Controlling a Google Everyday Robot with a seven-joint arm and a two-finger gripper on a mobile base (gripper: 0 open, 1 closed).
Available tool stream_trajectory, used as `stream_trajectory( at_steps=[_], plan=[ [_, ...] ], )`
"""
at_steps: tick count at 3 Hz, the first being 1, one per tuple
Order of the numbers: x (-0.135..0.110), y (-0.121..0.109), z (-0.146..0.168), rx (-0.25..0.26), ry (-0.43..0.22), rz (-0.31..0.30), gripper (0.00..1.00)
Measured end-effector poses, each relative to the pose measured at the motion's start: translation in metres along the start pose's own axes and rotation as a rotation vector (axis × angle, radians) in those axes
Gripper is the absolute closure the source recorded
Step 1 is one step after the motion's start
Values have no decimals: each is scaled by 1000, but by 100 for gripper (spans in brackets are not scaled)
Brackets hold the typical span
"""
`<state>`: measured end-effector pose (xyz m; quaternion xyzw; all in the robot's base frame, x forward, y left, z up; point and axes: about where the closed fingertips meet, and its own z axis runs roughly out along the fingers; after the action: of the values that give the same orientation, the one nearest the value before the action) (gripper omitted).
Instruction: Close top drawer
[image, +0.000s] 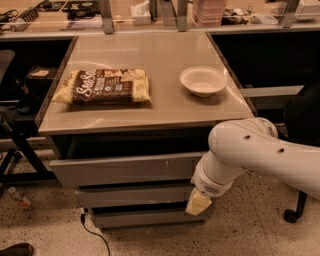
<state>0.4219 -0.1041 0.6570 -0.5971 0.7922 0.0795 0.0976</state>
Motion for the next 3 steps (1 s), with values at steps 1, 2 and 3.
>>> stream_trajectory(
  at_steps=[1, 2, 3],
  plan=[
    [0, 0, 0, 0, 0, 0, 66],
    [0, -3, -1, 14, 4, 5, 89],
    [-4, -18, -1, 55, 6, -1, 100]
  ],
)
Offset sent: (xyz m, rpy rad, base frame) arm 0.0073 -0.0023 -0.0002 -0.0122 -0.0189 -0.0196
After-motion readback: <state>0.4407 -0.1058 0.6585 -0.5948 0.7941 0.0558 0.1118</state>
